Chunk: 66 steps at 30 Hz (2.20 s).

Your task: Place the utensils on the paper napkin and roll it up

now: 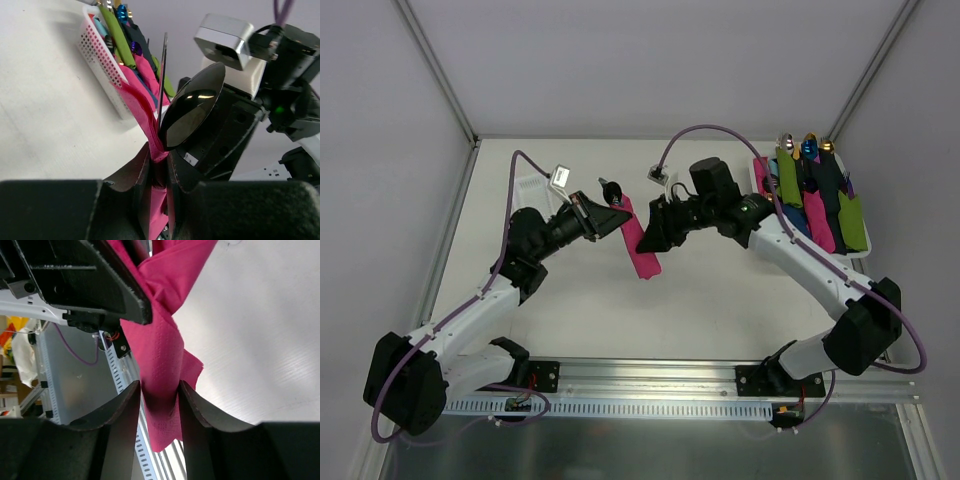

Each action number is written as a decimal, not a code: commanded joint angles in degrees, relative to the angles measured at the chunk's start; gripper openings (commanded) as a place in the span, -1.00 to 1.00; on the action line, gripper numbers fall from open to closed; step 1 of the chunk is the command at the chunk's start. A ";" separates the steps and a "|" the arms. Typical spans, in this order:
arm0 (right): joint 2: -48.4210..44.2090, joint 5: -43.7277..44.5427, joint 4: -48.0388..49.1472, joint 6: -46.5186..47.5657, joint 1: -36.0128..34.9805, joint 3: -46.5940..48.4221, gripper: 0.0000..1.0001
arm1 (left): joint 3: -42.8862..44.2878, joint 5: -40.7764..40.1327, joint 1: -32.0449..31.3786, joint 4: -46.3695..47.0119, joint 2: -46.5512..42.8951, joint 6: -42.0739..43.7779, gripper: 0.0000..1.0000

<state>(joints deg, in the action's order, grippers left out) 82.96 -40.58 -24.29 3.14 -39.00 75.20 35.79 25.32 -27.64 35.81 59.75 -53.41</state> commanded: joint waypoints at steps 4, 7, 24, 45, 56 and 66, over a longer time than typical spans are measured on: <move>1.15 -8.72 8.11 -6.82 2.61 -2.07 -0.21 | -0.72 4.47 0.66 14.98 1.34 -4.51 -1.00; 0.89 -10.48 10.57 -8.67 3.41 -3.21 -0.25 | -1.33 5.53 0.74 19.02 2.39 -6.27 -1.00; -1.04 -18.92 23.33 -17.02 4.55 -8.31 -1.00 | -2.31 5.88 1.36 23.25 4.15 -9.08 -1.00; -5.52 -21.38 27.11 -17.03 12.54 -9.72 -1.00 | 2.79 5.35 1.45 2.00 0.99 0.67 0.37; -4.21 -19.46 -30.43 29.79 36.78 3.01 -1.00 | 6.75 5.44 1.45 -13.22 -0.68 10.16 0.97; 14.40 -14.54 -58.48 58.80 61.74 22.85 -1.00 | 5.70 5.44 1.45 -13.23 0.37 11.22 0.98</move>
<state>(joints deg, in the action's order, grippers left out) 93.06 -55.72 -68.18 48.40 17.98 90.74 40.42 29.91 -26.52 21.93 60.31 -44.29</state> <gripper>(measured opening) 0.161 0.986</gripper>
